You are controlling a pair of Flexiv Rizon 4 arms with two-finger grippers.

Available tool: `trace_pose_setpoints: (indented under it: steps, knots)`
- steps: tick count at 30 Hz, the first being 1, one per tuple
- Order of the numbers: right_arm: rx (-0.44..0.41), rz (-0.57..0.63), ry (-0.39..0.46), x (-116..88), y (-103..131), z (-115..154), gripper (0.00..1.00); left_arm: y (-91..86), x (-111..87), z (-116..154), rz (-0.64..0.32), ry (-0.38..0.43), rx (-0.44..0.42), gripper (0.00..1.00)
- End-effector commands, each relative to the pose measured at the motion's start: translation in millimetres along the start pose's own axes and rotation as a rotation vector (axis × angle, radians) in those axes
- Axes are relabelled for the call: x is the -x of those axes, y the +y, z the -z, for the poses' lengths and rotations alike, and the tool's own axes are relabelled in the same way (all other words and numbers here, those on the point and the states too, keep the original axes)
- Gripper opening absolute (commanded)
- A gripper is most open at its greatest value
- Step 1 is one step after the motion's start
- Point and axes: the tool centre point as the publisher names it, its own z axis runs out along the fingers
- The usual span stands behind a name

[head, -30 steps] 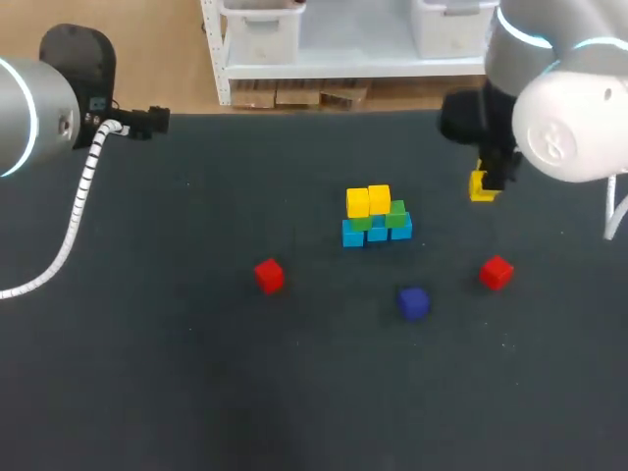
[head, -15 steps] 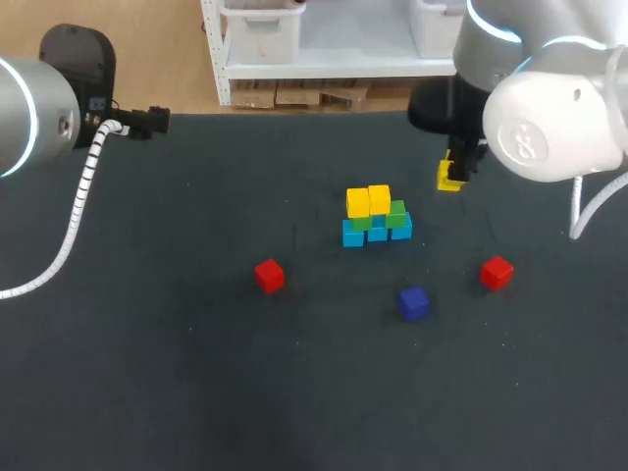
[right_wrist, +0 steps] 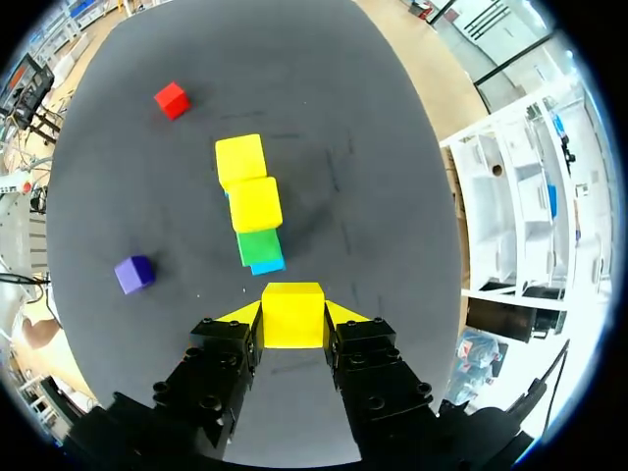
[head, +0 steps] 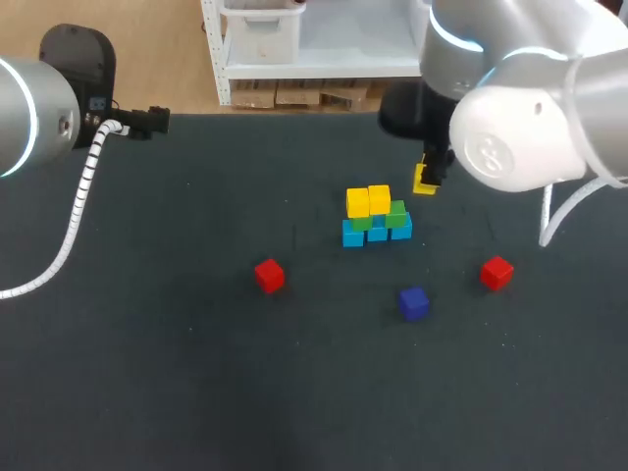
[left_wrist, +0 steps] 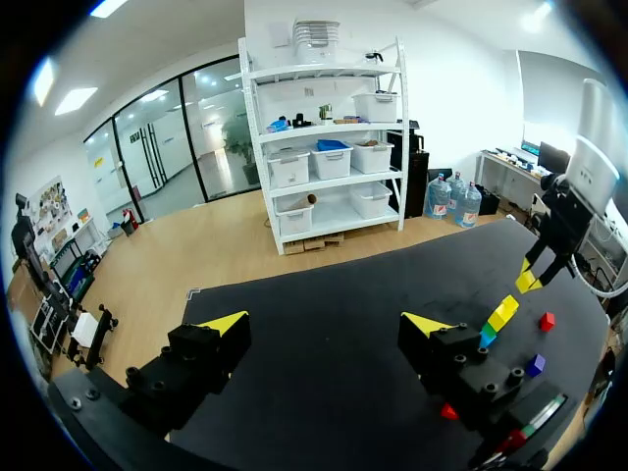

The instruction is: Place the blue cubes, place green cubes on the blue cubes, place the yellow cubes on the green cubes, then place the red cubes on the yellow cubes, and place purple cube on the red cubes.

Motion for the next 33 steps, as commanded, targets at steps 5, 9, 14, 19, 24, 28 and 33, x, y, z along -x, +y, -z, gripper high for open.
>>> trace_pose_setpoints:
  steps: [5, 9, 14, 19, 24, 28, 33]
  knots:
    - [0.009, 0.072, -0.032, 13.8, 11.4, -6.6, 0.0, 2.2, 0.7, 0.2, -0.002, 0.003, -0.009, 1.0]
    - [0.027, 0.102, -0.031, 18.1, 13.6, -10.7, 0.0, 2.2, 0.7, 0.2, -0.002, 0.003, -0.009, 1.0]
    - [0.031, 0.142, -0.037, 21.1, 15.5, -11.0, 0.0, 2.2, 0.7, 0.2, -0.002, 0.003, -0.009, 1.0]
    - [0.038, 0.155, -0.034, 22.1, 15.3, -15.2, 0.0, 2.2, 0.7, 0.2, -0.002, 0.003, -0.009, 1.0]
    - [0.048, 0.166, -0.037, 23.8, 14.5, -18.0, 0.0, 2.2, 0.7, 0.2, -0.002, 0.003, -0.009, 1.0]
    - [0.053, 0.172, -0.036, 25.5, 12.3, -20.4, 0.0, 2.2, 0.7, 0.2, -0.002, 0.003, -0.009, 1.0]
    - [0.053, 0.174, -0.033, 26.2, 7.4, -21.5, 0.0, 2.2, 0.7, 0.2, -0.002, 0.003, -0.009, 1.0]
